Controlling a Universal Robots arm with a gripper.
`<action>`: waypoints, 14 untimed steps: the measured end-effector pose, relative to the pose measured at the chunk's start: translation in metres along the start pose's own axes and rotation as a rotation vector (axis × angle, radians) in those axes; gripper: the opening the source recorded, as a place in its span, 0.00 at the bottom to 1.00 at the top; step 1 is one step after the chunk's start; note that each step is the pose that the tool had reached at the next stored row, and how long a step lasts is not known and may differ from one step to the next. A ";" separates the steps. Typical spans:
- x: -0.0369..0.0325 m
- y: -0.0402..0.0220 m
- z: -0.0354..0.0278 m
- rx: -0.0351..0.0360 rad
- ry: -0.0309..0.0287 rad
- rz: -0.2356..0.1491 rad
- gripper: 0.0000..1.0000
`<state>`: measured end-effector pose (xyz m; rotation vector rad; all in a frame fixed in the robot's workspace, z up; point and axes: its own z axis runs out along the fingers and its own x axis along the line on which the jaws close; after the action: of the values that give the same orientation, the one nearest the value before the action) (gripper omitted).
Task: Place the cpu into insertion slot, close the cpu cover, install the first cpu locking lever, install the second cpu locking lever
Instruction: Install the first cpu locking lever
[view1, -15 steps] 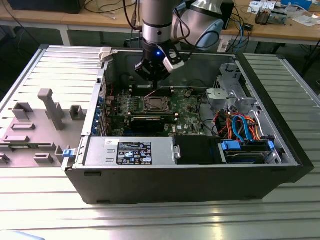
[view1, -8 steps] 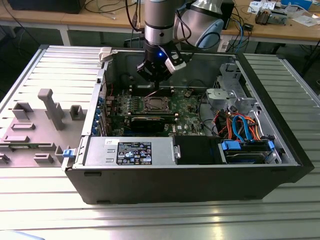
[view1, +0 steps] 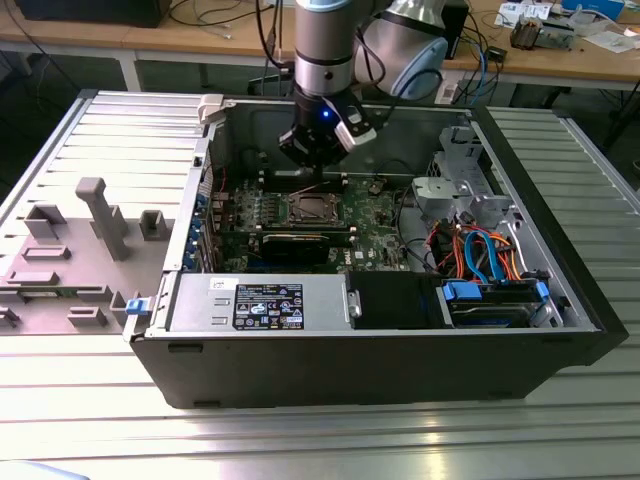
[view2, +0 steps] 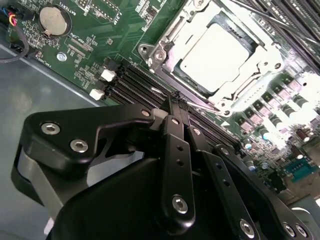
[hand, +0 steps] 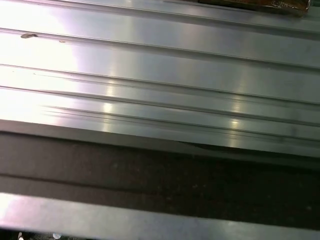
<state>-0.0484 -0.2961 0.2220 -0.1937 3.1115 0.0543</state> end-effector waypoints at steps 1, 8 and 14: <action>-0.0008 0.0001 0.0010 0.0000 0.0000 0.000 0.11; -0.0056 0.0004 0.0092 0.0001 0.0001 -0.001 0.11; -0.0073 -0.0007 0.0108 0.0003 0.0000 -0.003 0.11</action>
<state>-0.0408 -0.2956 0.2115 -0.1977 3.1112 0.0538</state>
